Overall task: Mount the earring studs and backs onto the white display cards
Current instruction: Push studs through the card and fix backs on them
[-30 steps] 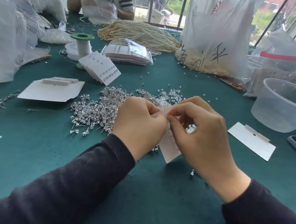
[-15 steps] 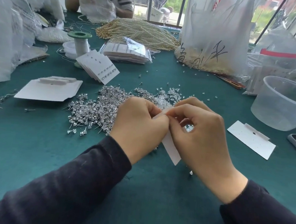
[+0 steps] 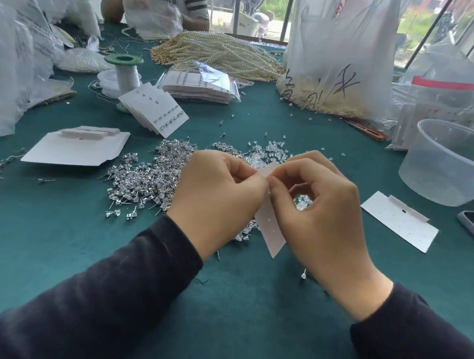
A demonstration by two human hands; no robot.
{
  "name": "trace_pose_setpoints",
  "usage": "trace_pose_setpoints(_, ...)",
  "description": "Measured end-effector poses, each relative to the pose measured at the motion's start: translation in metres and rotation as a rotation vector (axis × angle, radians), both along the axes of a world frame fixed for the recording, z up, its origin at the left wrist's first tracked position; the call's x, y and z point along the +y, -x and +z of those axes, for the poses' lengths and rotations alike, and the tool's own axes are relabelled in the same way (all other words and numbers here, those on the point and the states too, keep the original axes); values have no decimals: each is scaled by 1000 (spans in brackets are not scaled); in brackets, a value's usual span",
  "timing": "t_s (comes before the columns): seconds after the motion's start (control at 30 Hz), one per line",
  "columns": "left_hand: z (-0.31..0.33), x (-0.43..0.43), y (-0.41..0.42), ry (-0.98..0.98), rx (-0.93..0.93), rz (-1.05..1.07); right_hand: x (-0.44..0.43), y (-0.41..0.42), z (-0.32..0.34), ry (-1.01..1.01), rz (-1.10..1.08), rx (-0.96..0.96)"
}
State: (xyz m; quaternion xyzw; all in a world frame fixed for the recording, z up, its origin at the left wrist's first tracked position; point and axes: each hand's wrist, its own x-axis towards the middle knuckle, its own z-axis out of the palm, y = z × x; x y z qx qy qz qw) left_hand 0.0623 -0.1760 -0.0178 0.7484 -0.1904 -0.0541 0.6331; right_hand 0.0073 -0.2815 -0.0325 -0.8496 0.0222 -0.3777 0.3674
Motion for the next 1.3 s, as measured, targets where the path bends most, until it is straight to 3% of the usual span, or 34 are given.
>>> trace_pose_setpoints(0.2, 0, 1, 2, -22, -43, 0, 1, -1, -2, 26, -1, -13)
trace_pose_setpoints(0.37, 15, 15, -15, 18, 80, -196, -8, 2, 5, -9, -43, -106)
trace_pose_setpoints(0.4, 15, 19, -22, -59, 10, -126, -12, 2, 7, -43, -69, -131)
trace_pose_setpoints(0.5, 7, 25, -40, -553, -376, 42, -24, 3, 14, -235, -96, -156)
trace_pose_setpoints(0.57, -1, 25, -43, -764, -446, -63, -29, 4, 17, -387, -49, -132)
trace_pose_setpoints(0.63, -7, 21, -40, -838, -458, -145, -28, 4, 18, -583, 26, -85)
trace_pose_setpoints(0.8, -11, 16, -39, -780, -495, -82, -31, 3, 18, -1126, 233, 101)
trace_pose_setpoints(0.93, -9, 17, -40, -729, -459, -55, -32, 3, 18, -1391, 405, 283)
trace_pose_setpoints(1.13, -1, 21, -41, -644, -400, -37, -28, 3, 14, -1510, 524, 433)
trace_pose_setpoints(1.3, 9, 28, -44, -686, -322, -92, -28, 3, 14, -1523, 538, 458)
